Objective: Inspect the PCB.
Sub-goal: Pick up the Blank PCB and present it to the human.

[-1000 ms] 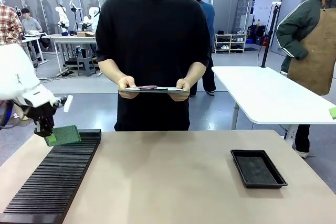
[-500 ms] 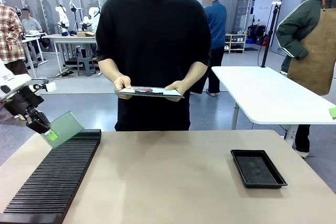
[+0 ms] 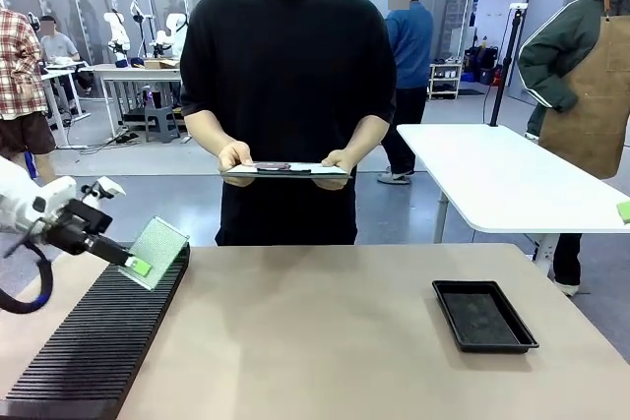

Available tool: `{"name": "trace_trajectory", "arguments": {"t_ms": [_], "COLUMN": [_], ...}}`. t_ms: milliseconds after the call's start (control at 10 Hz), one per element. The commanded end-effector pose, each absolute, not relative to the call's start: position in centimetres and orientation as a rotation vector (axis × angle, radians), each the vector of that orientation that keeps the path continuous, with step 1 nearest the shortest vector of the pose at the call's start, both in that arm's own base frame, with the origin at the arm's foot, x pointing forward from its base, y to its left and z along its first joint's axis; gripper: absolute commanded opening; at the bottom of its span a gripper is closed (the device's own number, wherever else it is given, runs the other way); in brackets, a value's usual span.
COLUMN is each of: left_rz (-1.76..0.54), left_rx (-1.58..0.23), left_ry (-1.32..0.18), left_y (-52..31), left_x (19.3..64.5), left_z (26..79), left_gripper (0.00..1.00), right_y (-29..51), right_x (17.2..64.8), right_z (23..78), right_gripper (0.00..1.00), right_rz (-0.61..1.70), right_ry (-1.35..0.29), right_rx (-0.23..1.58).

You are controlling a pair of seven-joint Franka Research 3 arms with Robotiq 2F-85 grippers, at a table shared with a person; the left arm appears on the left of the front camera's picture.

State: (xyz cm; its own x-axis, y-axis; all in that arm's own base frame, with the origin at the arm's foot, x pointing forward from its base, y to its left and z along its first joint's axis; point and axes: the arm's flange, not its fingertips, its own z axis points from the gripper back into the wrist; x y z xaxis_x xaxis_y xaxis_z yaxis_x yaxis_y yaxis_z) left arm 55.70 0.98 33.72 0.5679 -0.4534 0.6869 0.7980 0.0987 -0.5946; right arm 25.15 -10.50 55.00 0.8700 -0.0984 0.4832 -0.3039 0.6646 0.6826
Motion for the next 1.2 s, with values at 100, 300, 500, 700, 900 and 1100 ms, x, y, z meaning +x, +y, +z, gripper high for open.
{"name": "trace_trajectory", "arguments": {"t_ms": [100, 300, 500, 700, 900, 1100], "left_rz": [-0.538, -0.356, -0.347, -0.373, -0.445, -0.379], "left_rx": [-1.337, -1.368, -1.358, -1.357, -1.348, -1.37], "left_ry": [-0.314, -0.315, -0.29, -0.27, -0.295, -0.276], "left_y": [-0.6, -0.9, -1.5, -2.3, -2.2, -2.0], "left_x": [57.7, 58.2, 59.1, 60.0, 59.9, 59.4], "left_z": [32.8, 32.9, 33.3, 33.6, 34.3, 33.6], "left_gripper": [0.0, 0.0, 0.0, 0.0, 0.0, 0.0], "right_y": [-10.6, -10.6, -10.6, -10.6, -10.6, -10.6], "right_x": [25.0, 25.0, 25.0, 25.0, 25.0, 25.0], "right_z": [55.0, 55.0, 55.0, 55.0, 55.0, 55.0], "right_gripper": [1.0, 1.0, 1.0, 1.0, 1.0, 1.0], "right_rz": [0.14, 0.14, 0.14, 0.14, 0.14, 0.14], "right_ry": [-0.531, -0.531, -0.531, -0.531, -0.531, -0.531], "right_rx": [0.854, 0.854, 0.854, 0.854, 0.854, 0.854]}}
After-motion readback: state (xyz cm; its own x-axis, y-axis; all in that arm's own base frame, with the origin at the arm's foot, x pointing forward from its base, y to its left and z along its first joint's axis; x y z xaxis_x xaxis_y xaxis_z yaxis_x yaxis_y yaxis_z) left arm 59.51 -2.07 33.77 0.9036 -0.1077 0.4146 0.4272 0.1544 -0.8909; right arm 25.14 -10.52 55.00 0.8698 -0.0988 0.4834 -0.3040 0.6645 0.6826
